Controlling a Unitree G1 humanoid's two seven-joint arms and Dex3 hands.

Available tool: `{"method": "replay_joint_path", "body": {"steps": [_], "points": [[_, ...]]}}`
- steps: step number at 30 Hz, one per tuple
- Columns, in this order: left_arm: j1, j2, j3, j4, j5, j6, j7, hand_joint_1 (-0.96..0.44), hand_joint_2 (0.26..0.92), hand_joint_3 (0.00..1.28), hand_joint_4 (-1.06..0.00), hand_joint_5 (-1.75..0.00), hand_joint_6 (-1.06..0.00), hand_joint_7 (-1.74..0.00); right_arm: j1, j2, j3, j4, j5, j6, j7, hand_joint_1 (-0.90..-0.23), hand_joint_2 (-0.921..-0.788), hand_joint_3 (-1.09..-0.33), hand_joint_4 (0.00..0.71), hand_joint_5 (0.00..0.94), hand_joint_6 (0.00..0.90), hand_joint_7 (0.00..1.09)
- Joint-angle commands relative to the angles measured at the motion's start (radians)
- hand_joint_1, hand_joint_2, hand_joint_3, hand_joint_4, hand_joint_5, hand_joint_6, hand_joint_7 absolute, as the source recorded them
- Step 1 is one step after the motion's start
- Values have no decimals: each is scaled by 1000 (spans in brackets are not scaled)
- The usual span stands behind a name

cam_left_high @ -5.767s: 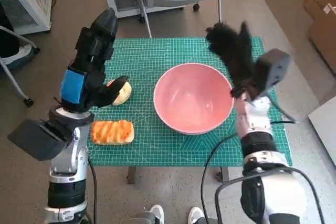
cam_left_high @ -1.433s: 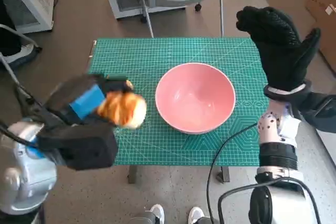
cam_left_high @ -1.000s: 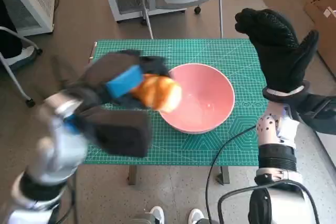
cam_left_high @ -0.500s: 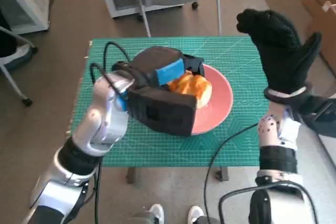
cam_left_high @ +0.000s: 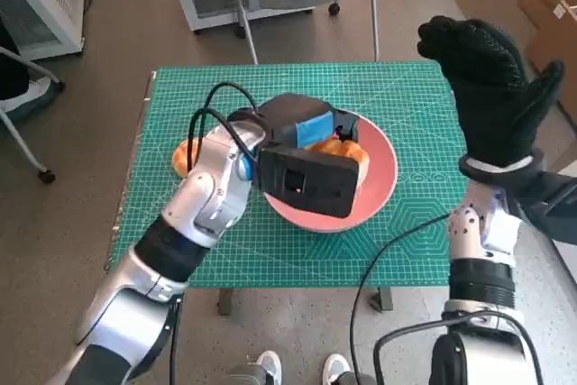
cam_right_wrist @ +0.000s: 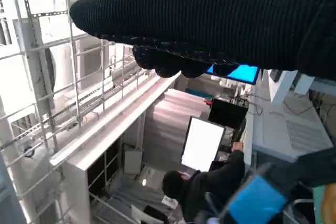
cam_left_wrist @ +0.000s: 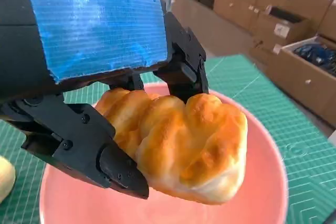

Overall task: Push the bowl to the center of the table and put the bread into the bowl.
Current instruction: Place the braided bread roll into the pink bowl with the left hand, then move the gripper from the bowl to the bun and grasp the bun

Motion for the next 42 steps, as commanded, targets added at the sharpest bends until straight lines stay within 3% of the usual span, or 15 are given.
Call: {"method": "replay_joint_path", "body": {"steps": [1, 4, 7, 25, 35, 42], "points": [[-15, -4, 32, 17, -44, 9, -35, -71, 814, 72, -159, -308, -256, -461, 32, -1, 7, -15, -13, 19, -19, -637, -921, -738, 351, 6, 473, 3], [-9, 7, 46, -6, -73, 31, -83, -162, 780, 37, -52, -100, -171, -237, 33, 1, 10, -17, -13, 23, -25, -639, -921, -737, 352, 6, 472, 3], [-10, 14, 54, -22, -87, 38, -109, -262, 771, 24, -16, -32, -143, -156, 33, 2, 14, -15, -15, 23, -28, -640, -921, -734, 352, 5, 472, 2], [80, 130, 147, -281, -87, 85, -123, -500, 766, 6, 1, 1, -125, -96, 19, 4, 18, 22, -1, 18, 6, -630, -921, -730, 344, 0, 463, 0], [134, 260, 267, -477, -108, 146, -167, -464, 762, 1, 1, 1, -134, -78, 9, 6, 14, 40, 7, 12, 28, -630, -921, -729, 344, 0, 468, 3], [161, 344, 304, -486, -87, 179, -167, -400, 756, 0, 1, 1, -149, -59, -1, 0, 7, 59, 11, 7, 41, -632, -921, -728, 344, 0, 468, 3]]}}
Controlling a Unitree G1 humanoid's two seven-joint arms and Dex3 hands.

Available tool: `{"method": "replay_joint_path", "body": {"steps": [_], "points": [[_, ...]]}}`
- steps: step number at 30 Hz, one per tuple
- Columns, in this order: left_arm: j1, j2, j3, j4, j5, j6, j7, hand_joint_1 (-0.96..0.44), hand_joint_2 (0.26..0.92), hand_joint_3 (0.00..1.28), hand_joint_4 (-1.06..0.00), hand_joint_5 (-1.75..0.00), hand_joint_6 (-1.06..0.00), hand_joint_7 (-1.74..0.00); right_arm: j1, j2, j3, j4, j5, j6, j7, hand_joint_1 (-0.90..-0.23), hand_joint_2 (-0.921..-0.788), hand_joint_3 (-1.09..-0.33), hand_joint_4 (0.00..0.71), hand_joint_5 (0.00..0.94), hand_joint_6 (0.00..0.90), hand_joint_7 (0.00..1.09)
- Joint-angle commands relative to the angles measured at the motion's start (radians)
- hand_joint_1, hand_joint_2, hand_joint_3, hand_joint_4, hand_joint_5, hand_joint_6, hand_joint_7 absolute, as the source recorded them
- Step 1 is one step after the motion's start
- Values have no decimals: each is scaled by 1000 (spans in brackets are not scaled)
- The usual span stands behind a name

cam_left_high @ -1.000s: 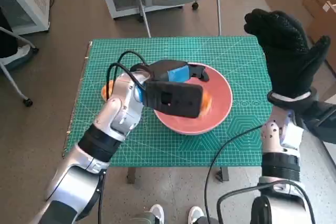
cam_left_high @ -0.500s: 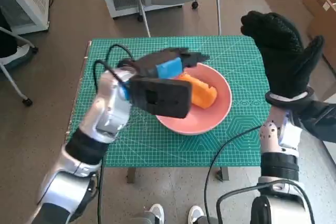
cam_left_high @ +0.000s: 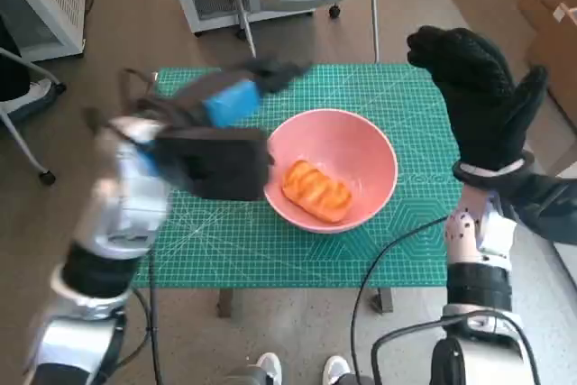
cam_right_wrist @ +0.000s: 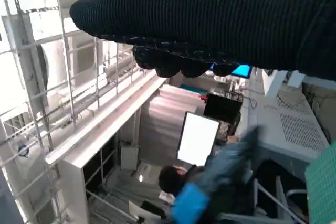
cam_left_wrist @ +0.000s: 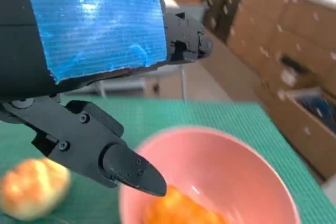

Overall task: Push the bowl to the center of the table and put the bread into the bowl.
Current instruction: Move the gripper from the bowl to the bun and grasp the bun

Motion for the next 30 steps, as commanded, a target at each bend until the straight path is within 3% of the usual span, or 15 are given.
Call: {"method": "replay_joint_path", "body": {"steps": [1, 9, 19, 30], "points": [[28, 61, 20, -1, 22, 40, -8, -393, 756, 0, 1, 1, -150, -56, -5, -3, -7, 26, 5, -1, 17, -632, -921, -727, 344, 0, 469, 3], [34, 96, -17, 30, 83, 145, -28, -362, 754, 0, 1, 1, -146, -36, -21, -2, -11, 54, 2, -8, 26, -632, -921, -725, 344, 0, 470, 3], [40, 98, -49, 131, 107, 155, -8, -349, 747, 0, 1, 1, -142, -23, -37, -2, -11, 80, 0, -12, 37, -636, -921, -722, 341, 0, 471, 3], [-18, 36, -133, 347, 145, 131, 50, -346, 747, 0, 1, 1, -143, -16, -41, -6, -13, 86, 0, -6, 47, -649, -921, -717, 343, 1, 473, 4]]}}
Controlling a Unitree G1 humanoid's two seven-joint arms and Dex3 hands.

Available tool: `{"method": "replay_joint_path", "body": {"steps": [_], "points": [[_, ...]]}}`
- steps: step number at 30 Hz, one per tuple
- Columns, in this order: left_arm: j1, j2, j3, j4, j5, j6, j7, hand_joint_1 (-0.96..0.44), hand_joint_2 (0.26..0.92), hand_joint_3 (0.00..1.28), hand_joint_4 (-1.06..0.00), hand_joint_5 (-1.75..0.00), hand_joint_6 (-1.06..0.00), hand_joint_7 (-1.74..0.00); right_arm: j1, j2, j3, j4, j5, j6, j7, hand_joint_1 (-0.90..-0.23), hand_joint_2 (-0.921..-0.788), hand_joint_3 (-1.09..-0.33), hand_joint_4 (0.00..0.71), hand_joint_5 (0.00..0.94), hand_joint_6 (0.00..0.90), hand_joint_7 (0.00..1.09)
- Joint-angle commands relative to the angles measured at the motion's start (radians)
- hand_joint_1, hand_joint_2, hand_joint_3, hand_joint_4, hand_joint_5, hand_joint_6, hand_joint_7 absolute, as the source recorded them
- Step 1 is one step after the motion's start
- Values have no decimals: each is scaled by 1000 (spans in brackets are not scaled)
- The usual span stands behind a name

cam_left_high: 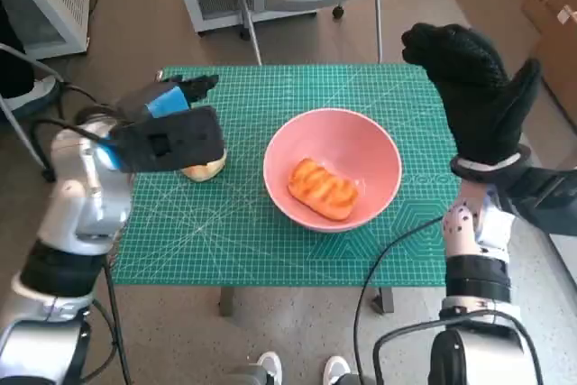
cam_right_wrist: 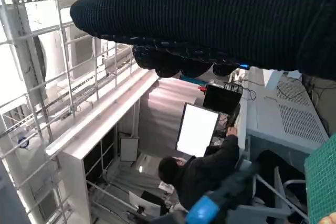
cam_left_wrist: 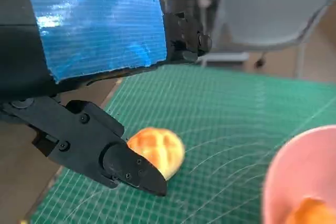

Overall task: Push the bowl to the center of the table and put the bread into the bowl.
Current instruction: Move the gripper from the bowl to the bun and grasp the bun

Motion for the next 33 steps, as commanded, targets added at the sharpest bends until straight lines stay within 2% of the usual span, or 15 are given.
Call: {"method": "replay_joint_path", "body": {"steps": [1, 9, 20, 25, 26, 27, 28, 29, 30, 31, 32, 33], "points": [[-46, -31, -34, 100, 17, -31, 38, -346, 747, 0, 1, 1, -143, -15, -2, -4, -2, 14, 1, 9, 12, -649, -921, -717, 343, 1, 474, 4], [-116, -90, -90, 339, 28, -86, 105, -332, 748, 0, 1, 1, -143, -12, 0, -11, -6, 17, 1, 6, 21, -650, -921, -714, 345, 1, 470, 1], [-237, -196, -160, 768, 40, -210, 217, -298, 746, 0, -10, -4, -185, -27, 9, -22, -10, 2, -3, 13, 22, -644, -921, -724, 339, 0, 465, 0], [-266, -236, -199, 900, 57, -246, 253, -252, 753, 4, -123, -46, -272, -58, 20, -24, -10, -23, -2, 23, 13, -646, -921, -727, 338, 0, 465, 0], [-270, -243, -207, 921, 61, -247, 257, -235, 763, 6, -172, -46, -307, -61, 23, -24, -10, -28, -1, 26, 11, -646, -921, -727, 337, 0, 464, 0], [-274, -248, -213, 938, 63, -249, 261, -192, 779, 12, -269, -79, -362, -78, 26, -24, -11, -32, 0, 28, 10, -647, -921, -727, 337, 0, 464, 0], [-277, -252, -219, 954, 66, -251, 262, -176, 785, 14, -304, -90, -381, -83, 28, -24, -11, -36, 0, 30, 7, -647, -921, -727, 337, 0, 464, 0], [-280, -254, -225, 967, 68, -253, 263, 15, 834, 66, -403, -537, -452, -120, 29, -24, -11, -39, -1, 31, 6, -647, -921, -728, 337, 0, 464, 0], [-283, -255, -233, 977, 73, -252, 259, 138, 865, 106, -458, -833, -497, -145, 32, -24, -11, -43, -1, 31, 4, -647, -921, -728, 337, 0, 464, 0], [-285, -255, -238, 986, 77, -252, 256, 222, 875, 118, -532, -988, -571, -257, 34, -24, -11, -46, -2, 32, 2, -645, -921, -729, 337, 0, 464, 0], [-289, -254, -244, 993, 82, -251, 251, 252, 879, 121, -560, -1041, -585, -322, 36, -24, -11, -50, -2, 32, 0, -644, -921, -729, 337, 1, 464, 0], [-292, -253, -248, 999, 85, -250, 248, 161, 881, 123, -625, -1112, -597, -584, 37, -24, -11, -53, -2, 32, -2, -642, -921, -730, 339, 2, 466, 1]]}}
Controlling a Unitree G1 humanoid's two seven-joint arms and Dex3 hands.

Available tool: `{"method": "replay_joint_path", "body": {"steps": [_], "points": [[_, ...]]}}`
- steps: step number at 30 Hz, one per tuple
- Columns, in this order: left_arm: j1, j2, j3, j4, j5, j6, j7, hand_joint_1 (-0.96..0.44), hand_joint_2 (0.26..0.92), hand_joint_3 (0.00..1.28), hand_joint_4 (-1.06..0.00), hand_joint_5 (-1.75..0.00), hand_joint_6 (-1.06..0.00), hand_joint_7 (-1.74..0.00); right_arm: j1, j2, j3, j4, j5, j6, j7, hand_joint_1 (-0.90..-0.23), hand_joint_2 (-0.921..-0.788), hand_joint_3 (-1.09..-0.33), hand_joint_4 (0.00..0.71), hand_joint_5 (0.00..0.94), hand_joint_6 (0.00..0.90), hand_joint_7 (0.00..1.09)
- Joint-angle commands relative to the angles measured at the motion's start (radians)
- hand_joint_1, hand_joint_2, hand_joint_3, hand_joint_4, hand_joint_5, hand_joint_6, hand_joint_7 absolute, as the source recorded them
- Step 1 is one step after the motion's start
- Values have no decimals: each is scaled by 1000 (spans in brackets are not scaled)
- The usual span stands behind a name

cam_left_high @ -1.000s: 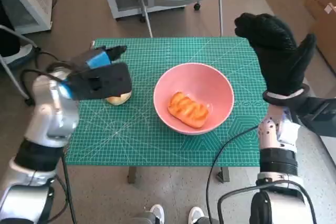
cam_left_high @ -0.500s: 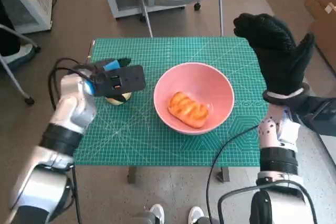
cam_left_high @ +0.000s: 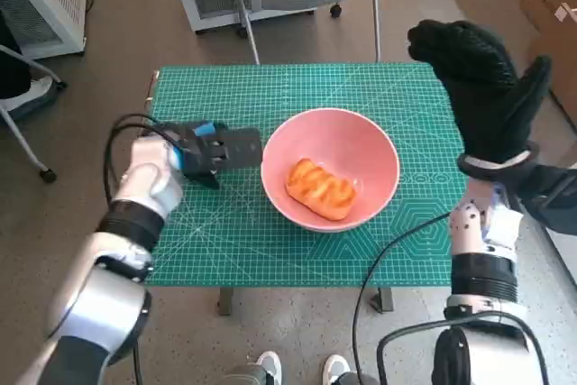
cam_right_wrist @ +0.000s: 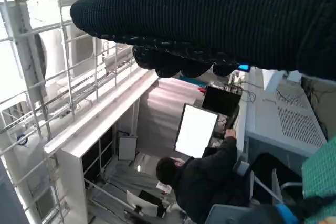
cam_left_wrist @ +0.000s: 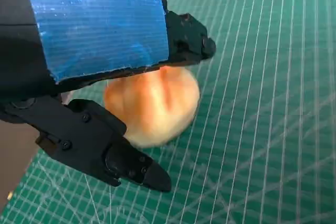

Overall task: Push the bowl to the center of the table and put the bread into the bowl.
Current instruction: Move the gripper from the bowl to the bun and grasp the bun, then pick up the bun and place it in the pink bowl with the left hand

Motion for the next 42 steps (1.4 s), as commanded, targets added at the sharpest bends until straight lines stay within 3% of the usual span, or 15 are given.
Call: {"method": "replay_joint_path", "body": {"steps": [1, 3, 8, 13, 26, 36, 42], "points": [[-42, 1, -26, 46, 21, -1, -18, 129, 882, 123, -648, -1138, -602, -677, 32, -3, -2, -14, -2, 14, -15, -642, -921, -731, 340, 2, 467, 2], [-53, 7, -32, 54, 25, 3, -29, 54, 875, 129, -706, -1167, -625, -917, 36, -4, -2, -21, -3, 15, -20, -640, -921, -732, 343, 3, 470, 3], [-92, 26, -39, 44, 25, 30, -67, 10, 871, 140, -686, -1148, -665, -1127, 45, -4, 1, -42, -7, 16, -34, -639, -921, -735, 344, 3, 469, 2], [-114, 58, -29, -55, 20, 76, -111, 3, 864, 148, -690, -1242, -691, -1035, 49, -2, 4, -54, -10, 19, -44, -639, -921, -736, 344, 3, 464, 0], [126, 240, 170, -835, -8, 142, -102, 1, 886, 82, -744, -1235, -711, -948, 44, 12, 11, -48, -4, 10, -38, -639, -921, -735, 344, 2, 458, 0], [246, 249, 285, -1240, 3, 189, -133, 3, 890, 43, -762, -1247, -783, -831, 35, 13, 9, -30, 2, 6, -25, -642, -921, -731, 347, 2, 463, 3], [260, 226, 296, -1361, 17, 215, -162, 2, 897, 38, -763, -1200, -744, -926, 36, 12, 8, -31, 6, 8, -21, -646, -921, -731, 348, 2, 463, 3]]}}
